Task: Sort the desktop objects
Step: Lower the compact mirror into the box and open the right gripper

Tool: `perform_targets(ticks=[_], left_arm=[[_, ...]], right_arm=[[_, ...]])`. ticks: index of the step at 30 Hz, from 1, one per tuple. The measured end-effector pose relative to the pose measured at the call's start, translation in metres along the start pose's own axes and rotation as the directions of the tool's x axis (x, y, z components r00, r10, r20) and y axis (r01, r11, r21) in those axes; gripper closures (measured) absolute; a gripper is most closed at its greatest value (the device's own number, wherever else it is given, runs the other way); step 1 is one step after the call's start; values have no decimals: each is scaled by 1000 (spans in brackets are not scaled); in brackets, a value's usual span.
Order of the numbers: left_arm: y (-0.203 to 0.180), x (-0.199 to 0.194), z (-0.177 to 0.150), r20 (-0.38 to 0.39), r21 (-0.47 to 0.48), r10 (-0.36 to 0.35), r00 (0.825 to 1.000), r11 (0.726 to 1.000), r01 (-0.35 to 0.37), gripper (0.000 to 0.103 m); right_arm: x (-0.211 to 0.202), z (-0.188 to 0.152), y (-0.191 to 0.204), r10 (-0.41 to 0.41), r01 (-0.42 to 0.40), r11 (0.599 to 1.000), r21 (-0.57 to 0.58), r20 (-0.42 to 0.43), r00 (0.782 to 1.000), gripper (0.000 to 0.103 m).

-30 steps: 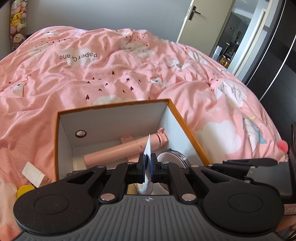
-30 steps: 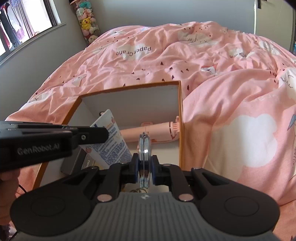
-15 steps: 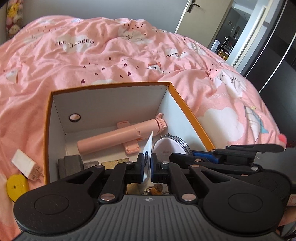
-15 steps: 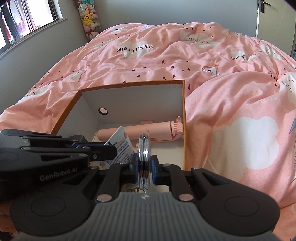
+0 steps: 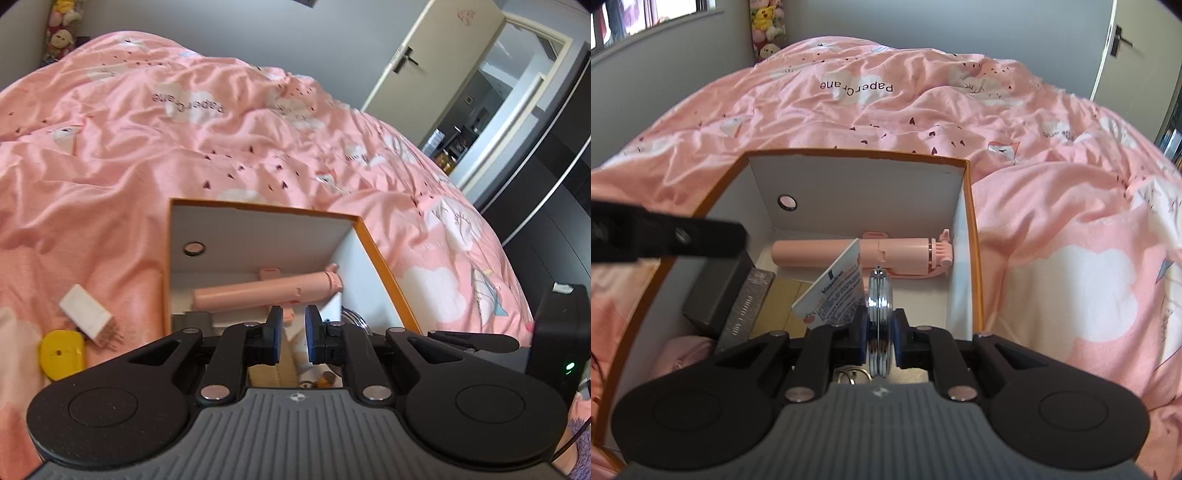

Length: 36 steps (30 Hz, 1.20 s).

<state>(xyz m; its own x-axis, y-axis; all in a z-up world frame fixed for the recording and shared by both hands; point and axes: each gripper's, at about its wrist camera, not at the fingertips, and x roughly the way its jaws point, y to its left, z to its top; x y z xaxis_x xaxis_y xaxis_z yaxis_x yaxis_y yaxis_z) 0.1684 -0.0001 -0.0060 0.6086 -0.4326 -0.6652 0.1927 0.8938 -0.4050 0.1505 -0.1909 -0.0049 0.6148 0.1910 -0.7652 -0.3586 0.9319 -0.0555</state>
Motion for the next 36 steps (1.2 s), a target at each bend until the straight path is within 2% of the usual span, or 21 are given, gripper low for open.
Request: perform_targets(ticks=[4, 7, 10, 13, 16, 19, 23, 26, 28, 30, 31, 33, 36], left_arm=[[14, -10, 0, 25, -37, 7, 1000, 999, -6, 90], [21, -13, -3, 26, -51, 10, 1000, 999, -8, 90], [25, -14, -5, 24, -57, 7, 1000, 998, -6, 90], [26, -15, -8, 26, -62, -3, 1000, 998, 4, 90], [25, -16, -11, 25, -54, 5, 1000, 999, -4, 90], [24, -16, -11, 16, -53, 55, 998, 997, -54, 90], [23, -16, -12, 8, -47, 121, 993, 992, -121, 90], [25, -17, -12, 6, -64, 124, 992, 990, -124, 90], [27, -18, -13, 4, -71, 132, 991, 989, -132, 90], [30, -17, -13, -2, -83, 134, 991, 988, -133, 90], [31, -17, -13, -4, -88, 134, 991, 987, -134, 90], [33, -17, -13, -7, -96, 135, 991, 986, -135, 90], [35, -16, -13, -15, -112, 138, 990, 984, -139, 90]], right_arm=[[9, -3, 17, -71, 69, 992, -102, -23, 997, 89], [16, -8, 28, -130, 118, 967, -227, -37, 991, 89], [21, -14, 38, -202, 177, 904, -390, -23, 979, 89], [29, -20, 46, -260, 216, 804, -554, 0, 966, 89], [37, -29, 52, -272, 199, 710, -675, -2, 962, 89], [42, -34, 54, -259, 157, 652, -742, -23, 966, 89], [43, -35, 55, -249, 135, 603, -786, -25, 968, 89], [42, -34, 56, -237, 112, 589, -800, -39, 971, 88], [39, -31, 52, -220, 88, 598, -797, -57, 974, 88], [35, -28, 48, -200, 63, 617, -785, -79, 977, 88], [31, -25, 43, -176, 29, 640, -768, -110, 978, 87], [29, -24, 41, -165, 16, 648, -762, -120, 979, 85], [25, -23, 33, -130, -23, 687, -726, -154, 979, 83]])
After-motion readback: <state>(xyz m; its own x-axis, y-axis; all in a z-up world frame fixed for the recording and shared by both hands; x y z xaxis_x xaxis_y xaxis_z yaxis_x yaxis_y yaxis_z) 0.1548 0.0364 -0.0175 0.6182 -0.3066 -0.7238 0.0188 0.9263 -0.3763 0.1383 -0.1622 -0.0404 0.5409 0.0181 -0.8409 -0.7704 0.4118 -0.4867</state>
